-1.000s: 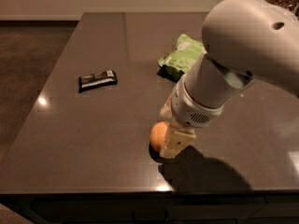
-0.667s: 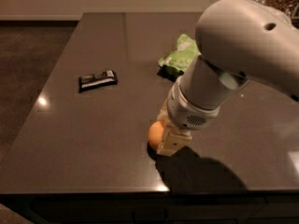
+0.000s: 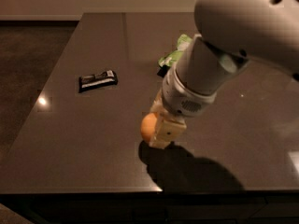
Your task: Move orange near rxbar chocolate
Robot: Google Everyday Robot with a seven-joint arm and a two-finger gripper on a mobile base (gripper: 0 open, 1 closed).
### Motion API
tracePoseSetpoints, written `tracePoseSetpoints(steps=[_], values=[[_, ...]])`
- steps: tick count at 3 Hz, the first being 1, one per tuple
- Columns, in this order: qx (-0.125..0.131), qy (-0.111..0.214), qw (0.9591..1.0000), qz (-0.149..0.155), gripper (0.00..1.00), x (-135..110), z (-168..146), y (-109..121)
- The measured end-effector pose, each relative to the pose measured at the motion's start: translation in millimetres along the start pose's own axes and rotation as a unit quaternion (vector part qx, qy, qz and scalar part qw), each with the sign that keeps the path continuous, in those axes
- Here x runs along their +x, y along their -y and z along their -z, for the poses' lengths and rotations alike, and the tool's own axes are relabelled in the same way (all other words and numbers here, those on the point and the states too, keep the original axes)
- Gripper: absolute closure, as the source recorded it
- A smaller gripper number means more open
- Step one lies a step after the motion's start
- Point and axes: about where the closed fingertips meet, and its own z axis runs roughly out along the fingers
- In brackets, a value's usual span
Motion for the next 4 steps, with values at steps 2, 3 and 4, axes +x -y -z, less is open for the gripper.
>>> tracePoseSetpoints(steps=[2,3,4], values=[[0.023,0.029,0.9993,-0.006,1.0,-46,1,63],[0.033,0.032,0.9989,-0.002,1.0,-63,-8,88],[0.039,0.036,0.9986,-0.004,1.0,-77,-20,111]])
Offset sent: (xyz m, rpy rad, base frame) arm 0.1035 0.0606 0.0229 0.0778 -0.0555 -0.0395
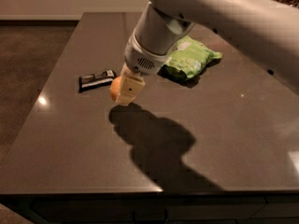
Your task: Move orange near rxbar chocolate
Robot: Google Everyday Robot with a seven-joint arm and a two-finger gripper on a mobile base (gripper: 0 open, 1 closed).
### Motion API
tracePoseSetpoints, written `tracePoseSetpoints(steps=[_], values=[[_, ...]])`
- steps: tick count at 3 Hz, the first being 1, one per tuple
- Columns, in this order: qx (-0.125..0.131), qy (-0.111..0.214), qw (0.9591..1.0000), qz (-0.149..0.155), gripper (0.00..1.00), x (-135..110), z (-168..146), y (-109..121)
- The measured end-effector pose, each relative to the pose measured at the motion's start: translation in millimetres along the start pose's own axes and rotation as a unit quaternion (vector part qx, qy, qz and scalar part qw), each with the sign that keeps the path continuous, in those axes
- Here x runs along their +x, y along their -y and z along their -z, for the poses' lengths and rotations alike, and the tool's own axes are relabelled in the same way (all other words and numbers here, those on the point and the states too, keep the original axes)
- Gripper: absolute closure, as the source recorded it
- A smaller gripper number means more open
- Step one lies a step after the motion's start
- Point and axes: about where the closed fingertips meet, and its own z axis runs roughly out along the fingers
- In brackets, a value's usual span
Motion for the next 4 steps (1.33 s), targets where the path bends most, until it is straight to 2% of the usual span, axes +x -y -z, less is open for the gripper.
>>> tracePoseSetpoints(steps=[3,4], values=[[0.016,-0.006,0.9998,0.008,1.0,-39,-32,44],[0.014,-0.017,0.9997,0.013,1.0,-45,-46,51]])
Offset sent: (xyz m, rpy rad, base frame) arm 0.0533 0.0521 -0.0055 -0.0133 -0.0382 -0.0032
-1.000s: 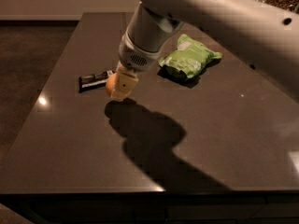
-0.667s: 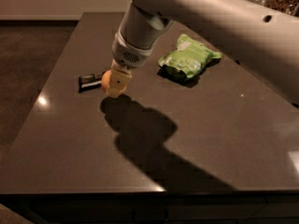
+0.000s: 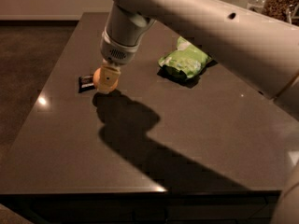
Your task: Move orange near rxbar chocolate
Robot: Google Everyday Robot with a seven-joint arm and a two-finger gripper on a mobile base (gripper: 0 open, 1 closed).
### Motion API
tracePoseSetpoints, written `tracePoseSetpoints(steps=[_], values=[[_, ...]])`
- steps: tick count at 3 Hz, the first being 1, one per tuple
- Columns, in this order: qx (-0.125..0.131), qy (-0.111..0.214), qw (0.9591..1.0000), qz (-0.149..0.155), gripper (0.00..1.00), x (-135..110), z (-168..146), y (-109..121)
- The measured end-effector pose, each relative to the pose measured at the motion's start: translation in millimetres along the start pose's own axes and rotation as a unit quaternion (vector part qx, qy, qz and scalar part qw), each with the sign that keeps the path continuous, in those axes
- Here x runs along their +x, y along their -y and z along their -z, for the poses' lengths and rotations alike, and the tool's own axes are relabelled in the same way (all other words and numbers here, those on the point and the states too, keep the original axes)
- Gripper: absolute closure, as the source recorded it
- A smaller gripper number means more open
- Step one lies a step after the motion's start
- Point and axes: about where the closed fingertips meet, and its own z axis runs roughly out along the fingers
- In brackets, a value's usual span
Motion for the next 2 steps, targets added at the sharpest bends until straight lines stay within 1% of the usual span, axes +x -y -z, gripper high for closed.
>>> tracePoseSetpoints(steps=[1,2], values=[[-0.001,-0.01,1.0,0.001,0.85,-0.3,-10.1,5.2],[-0.006,-0.018,0.9998,0.002,0.54,3.2,-20.1,7.2]])
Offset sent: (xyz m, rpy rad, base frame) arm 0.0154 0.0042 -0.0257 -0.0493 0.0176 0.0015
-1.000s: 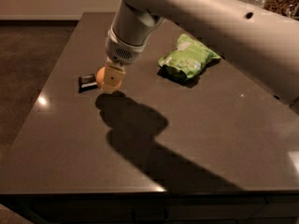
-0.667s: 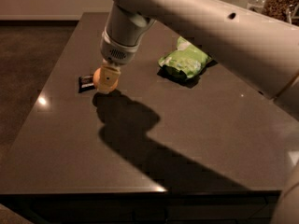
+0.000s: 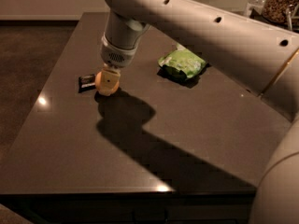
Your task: Move orange near rxbar chocolate
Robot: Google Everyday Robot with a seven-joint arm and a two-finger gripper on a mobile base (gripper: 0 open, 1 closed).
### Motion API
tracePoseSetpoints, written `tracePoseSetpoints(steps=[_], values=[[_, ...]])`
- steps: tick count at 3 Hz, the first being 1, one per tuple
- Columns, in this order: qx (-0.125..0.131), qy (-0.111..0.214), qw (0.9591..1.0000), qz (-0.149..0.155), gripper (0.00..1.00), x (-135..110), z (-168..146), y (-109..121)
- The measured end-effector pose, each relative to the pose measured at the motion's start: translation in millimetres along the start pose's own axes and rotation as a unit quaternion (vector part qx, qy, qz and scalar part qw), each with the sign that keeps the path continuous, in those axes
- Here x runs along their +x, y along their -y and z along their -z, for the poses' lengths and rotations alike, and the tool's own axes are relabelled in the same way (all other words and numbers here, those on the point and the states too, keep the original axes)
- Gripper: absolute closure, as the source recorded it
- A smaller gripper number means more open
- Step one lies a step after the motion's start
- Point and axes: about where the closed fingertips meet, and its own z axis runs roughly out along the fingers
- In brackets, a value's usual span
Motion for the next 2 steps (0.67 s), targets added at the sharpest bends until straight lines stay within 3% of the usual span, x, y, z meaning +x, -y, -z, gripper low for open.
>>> tracePoseSetpoints(steps=[2], values=[[-0.01,-0.008,0.9999,0.004,0.08,8.3,-11.8,-1.0]])
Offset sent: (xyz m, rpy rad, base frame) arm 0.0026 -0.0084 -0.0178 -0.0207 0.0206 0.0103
